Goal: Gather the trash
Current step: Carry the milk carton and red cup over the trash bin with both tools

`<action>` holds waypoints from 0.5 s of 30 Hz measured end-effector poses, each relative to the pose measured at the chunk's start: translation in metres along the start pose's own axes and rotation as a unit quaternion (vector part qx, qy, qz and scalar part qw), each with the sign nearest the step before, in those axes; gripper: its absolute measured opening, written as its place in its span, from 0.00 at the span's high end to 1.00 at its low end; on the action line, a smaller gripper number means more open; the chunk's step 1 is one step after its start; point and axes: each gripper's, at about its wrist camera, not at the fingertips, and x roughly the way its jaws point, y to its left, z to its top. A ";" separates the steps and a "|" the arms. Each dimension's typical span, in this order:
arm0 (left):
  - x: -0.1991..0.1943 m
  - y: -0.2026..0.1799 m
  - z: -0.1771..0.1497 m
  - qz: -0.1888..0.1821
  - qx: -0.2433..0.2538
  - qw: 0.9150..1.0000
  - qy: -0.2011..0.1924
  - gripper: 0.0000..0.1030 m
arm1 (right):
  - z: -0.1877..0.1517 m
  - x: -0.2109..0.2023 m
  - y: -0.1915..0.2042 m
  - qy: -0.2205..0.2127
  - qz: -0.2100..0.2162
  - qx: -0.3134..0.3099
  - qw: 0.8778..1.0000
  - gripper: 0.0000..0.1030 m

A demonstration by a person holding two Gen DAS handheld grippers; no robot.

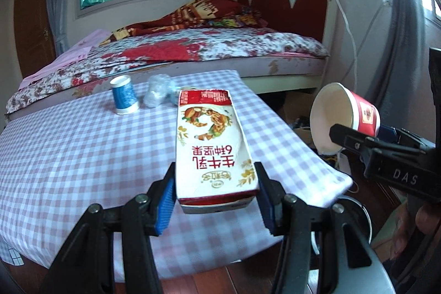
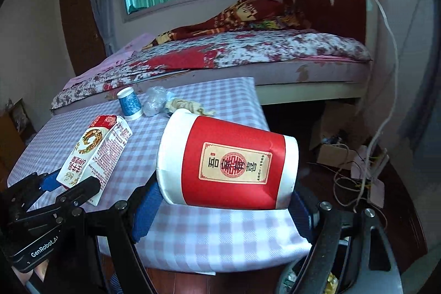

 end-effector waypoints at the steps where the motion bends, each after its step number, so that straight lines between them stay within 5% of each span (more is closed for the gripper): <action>1: -0.002 -0.005 -0.002 -0.004 0.002 1.000 0.000 0.49 | -0.003 -0.006 -0.005 -0.001 -0.004 0.003 1.000 0.20; 15: -0.017 -0.076 -0.027 -0.070 0.046 0.996 0.010 0.49 | -0.039 -0.064 -0.063 -0.009 -0.051 0.039 0.998 0.19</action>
